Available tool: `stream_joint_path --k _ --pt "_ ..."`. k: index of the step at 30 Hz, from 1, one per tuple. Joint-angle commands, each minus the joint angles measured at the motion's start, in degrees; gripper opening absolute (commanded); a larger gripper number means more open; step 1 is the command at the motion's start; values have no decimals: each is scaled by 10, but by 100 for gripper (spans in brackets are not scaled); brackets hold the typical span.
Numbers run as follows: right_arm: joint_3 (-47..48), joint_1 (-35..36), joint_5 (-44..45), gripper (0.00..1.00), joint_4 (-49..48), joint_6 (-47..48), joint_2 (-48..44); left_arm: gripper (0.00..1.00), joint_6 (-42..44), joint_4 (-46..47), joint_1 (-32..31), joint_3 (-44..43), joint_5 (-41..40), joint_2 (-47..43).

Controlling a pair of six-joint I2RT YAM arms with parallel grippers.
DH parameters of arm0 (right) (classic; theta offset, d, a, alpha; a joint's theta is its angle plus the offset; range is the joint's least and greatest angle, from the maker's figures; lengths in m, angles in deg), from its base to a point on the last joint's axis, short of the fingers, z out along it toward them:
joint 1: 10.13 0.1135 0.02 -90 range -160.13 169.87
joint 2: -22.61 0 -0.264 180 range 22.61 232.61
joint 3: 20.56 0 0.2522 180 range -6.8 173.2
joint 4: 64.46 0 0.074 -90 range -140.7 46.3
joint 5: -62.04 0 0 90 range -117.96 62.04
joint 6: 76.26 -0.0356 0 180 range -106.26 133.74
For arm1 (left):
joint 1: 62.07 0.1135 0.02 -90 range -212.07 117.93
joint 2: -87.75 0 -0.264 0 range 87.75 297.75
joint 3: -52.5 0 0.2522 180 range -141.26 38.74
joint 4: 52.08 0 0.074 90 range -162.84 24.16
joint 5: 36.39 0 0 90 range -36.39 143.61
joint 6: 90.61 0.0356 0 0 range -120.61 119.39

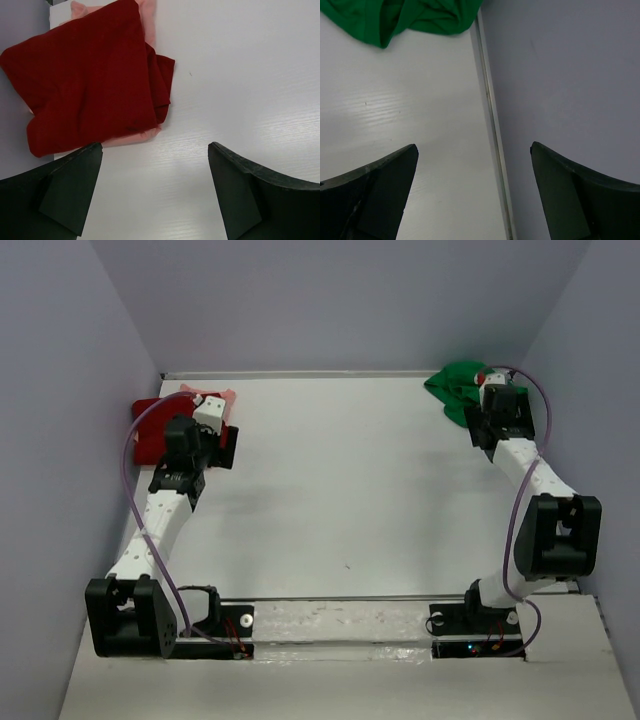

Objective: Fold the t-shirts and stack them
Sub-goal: Grab crumpled tshirt from the corner of the board with the right arm

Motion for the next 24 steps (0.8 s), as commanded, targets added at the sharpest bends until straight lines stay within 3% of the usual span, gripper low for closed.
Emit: stream_joint_path --k 1,6,11,16,18,24 --pt "70 -15 -15 100 -38 45 19 99 10 19 -7 -32 -15 8" --pt "221 -25 -28 100 -20 30 111 99 -10 9 -8 -66 -58 55" --pt "410 -62 -131 88 115 -45 265 99 2 14 -8 -63 -51 58" --pt "639 -67 -221 86 263 -78 389 99 15 19 -15 -59 -36 67" --pt "661 -67 -250 81 311 -92 414 99 15 18 -17 -66 -35 79" --pt "602 -67 -337 78 324 -90 416 99 9 9 -24 -91 -24 118"
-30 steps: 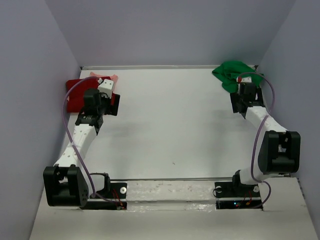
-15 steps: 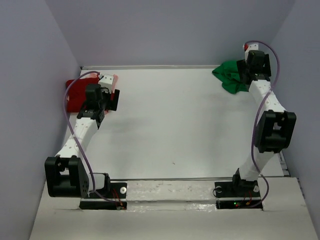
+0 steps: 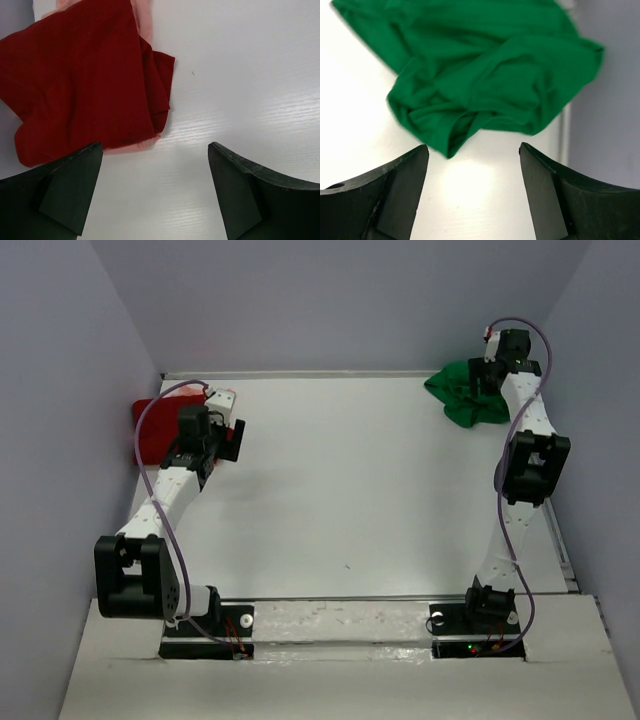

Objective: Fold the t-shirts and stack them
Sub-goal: Grab crumpled tshirt from the corner of the board with the right arm

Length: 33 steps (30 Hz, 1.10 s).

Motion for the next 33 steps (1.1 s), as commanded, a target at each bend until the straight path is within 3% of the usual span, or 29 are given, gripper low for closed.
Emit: stream_joint_path --k 1,11,23,33 --pt "-15 4 -94 78 59 -11 0 99 1 4 -8 -44 10 17" --pt "-52 4 -202 70 85 -3 15 99 -3 4 -17 -13 48 -16" --pt "10 4 -169 66 40 -18 93 99 7 16 -18 42 44 -78" --pt "-3 4 -126 64 6 -3 82 99 5 8 -18 36 45 -75"
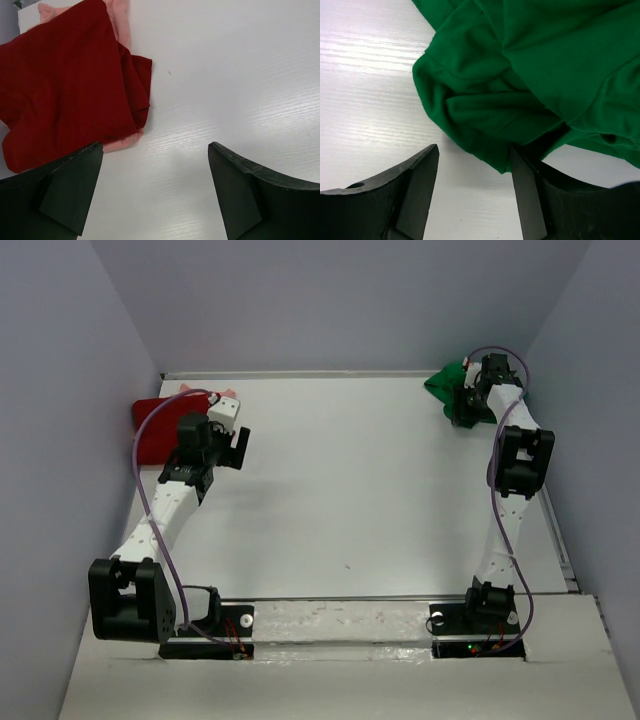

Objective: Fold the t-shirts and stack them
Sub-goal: Grab crumpled tshirt from the corner of the board with the right arm

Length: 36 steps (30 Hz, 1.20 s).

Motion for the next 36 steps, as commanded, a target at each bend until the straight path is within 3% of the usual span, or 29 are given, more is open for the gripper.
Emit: stream_joint_path --k 1,4,7,8,9,12,19,22,26,32,36 --pt "13 1 27 64 -30 10 -10 99 4 7 -2 -5 4 -15" --pt "8 1 37 62 -31 11 -9 99 4 7 -3 -2 6 -16" --pt "5 1 38 53 -31 5 -14 99 5 6 -3 4 5 -24" --pt "2 1 35 47 -31 2 -17 99 6 5 -3 5 7 -27" --pt "-2 1 28 22 -31 1 -20 99 8 5 -2 7 6 -33" --pt "-5 1 23 0 -27 -3 -28 99 11 5 -2 14 9 -40" --pt "-24 1 -13 0 -12 4 -61 99 12 3 -2 12 6 -46" --pt "27 6 -69 0 62 7 -67 99 15 3 -2 7 2 -45" --pt "77 63 -121 0 165 55 -89 99 28 24 0 23 -21 -28" --pt "35 175 -163 0 214 99 -238 99 32 27 5 25 -21 -37" --pt "113 181 -252 0 279 103 -292 99 27 16 5 15 -20 -45"
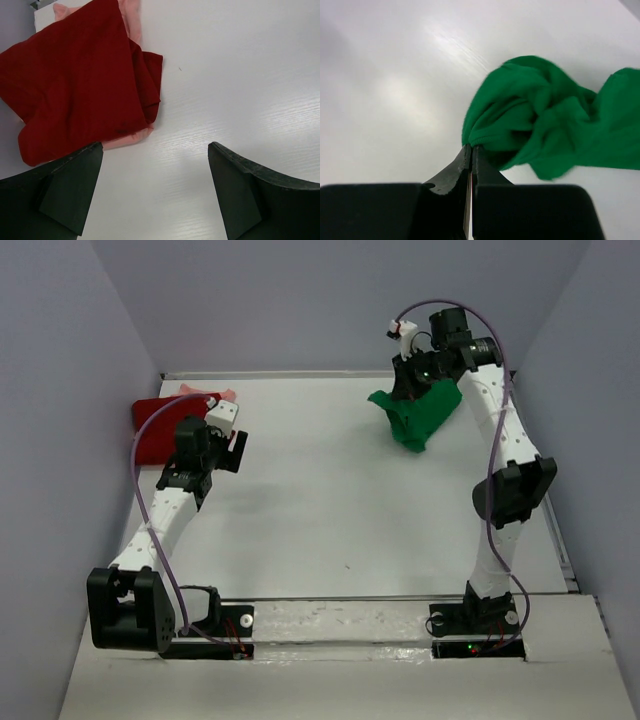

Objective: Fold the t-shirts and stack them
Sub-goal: Grab crumpled tshirt from the corner of the board with the right arm

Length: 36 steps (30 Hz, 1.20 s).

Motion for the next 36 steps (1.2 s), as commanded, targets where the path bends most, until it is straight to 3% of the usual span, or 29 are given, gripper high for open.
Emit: stream_joint_path --k 1,4,11,19,33,36 --pt "85 -13 -107 0 90 20 -98 99 6 6 2 -8 -4 -22" --pt "72 -13 -102 0 74 24 -161 99 5 4 2 -9 -3 -26" --pt "-65 -25 0 0 -92 -6 -304 99 3 -3 2 -14 -5 -36" --pt "-113 -55 107 0 -165 -26 -315 99 1 -5 11 -12 5 -49" --pt "-131 -55 102 0 -188 -27 -312 99 -5 -5 16 -9 22 -52" --pt "-117 -55 108 0 -201 -28 -308 96 -15 -24 17 -10 65 -43"
